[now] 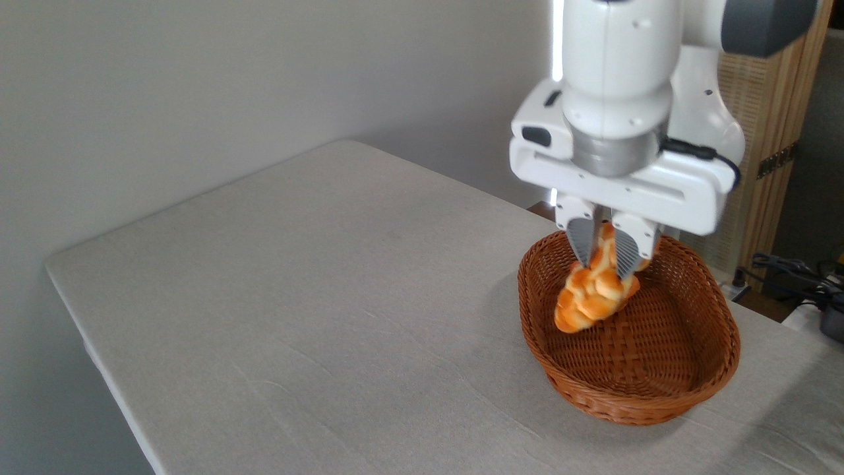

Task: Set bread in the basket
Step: 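Lift the braided roll and carry it over the wicker basket, then lower the roll into the basket beside the orange bun and open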

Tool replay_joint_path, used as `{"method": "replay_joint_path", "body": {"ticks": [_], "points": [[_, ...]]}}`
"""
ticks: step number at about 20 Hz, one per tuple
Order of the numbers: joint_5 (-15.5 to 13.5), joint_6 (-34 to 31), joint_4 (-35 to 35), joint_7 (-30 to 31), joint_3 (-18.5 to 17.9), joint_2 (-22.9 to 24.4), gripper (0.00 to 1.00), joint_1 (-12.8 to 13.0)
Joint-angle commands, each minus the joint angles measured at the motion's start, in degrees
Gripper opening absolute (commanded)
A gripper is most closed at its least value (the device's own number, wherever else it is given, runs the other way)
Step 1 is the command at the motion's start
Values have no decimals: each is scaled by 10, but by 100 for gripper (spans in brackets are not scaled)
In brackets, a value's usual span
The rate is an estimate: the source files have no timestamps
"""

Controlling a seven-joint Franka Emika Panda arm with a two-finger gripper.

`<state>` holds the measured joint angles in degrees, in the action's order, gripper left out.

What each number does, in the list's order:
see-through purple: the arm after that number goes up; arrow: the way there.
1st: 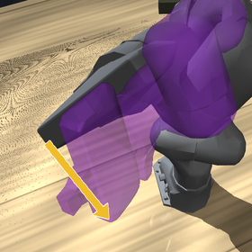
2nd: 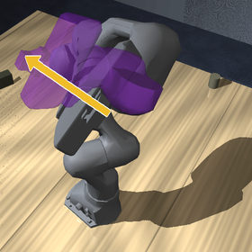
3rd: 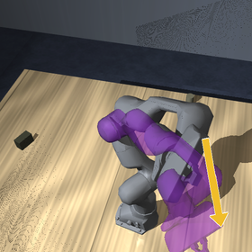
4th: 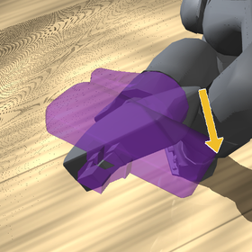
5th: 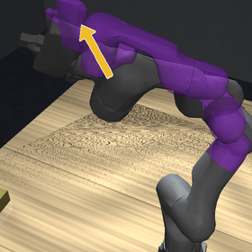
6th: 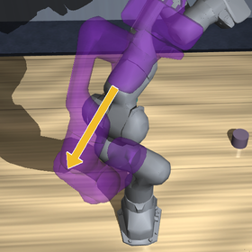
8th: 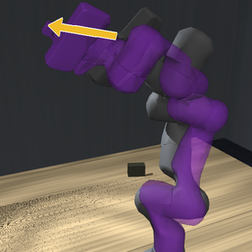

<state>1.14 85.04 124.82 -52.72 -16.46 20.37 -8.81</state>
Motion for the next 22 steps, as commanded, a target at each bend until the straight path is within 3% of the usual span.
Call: {"method": "replay_joint_path", "body": {"ticks": [1, 3, 4, 6, 7, 11, 22], "points": [[11, 23, 19, -4, -28, -14, 34, -1], [11, 26, 24, 0, -30, -22, 38, -1], [10, 27, 24, 0, -30, -24, 44, -1], [10, 28, 24, -2, -30, -29, 71, -1], [10, 32, 24, -1, -30, -28, 80, 0], [10, 52, 23, -1, -30, -28, 100, 3], [0, 70, 23, 3, -31, -37, 100, 5]]}}
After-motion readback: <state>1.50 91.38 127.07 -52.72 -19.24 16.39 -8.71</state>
